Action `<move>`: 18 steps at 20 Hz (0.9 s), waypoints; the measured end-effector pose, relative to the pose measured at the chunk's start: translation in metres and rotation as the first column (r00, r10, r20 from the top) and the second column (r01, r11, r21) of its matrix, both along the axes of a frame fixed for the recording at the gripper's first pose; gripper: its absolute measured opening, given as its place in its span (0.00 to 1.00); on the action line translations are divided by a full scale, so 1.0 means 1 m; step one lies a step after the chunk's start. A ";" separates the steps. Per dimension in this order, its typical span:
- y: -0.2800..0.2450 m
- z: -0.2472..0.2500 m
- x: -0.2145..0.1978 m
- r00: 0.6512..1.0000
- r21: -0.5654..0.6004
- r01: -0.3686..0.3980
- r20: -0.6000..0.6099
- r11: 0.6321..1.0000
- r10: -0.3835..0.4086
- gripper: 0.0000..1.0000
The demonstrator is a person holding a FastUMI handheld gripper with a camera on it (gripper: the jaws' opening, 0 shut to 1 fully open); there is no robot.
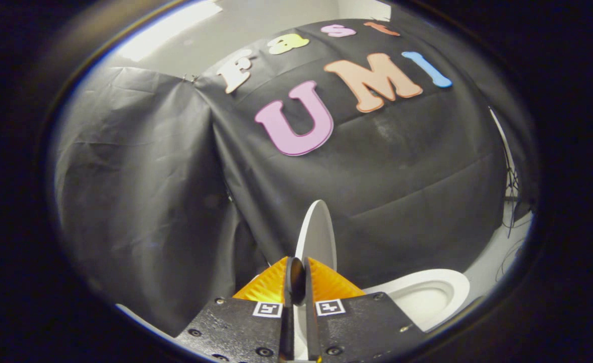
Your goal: Open the toilet lid.
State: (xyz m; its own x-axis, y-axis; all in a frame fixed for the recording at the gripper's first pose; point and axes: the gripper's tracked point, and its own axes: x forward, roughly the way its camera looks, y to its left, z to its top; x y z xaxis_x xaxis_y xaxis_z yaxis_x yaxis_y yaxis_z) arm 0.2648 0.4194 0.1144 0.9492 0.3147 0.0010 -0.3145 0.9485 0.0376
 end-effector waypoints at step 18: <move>0.124 -0.038 0.002 0.980 -0.272 -0.198 -0.028 0.942 0.198 0.12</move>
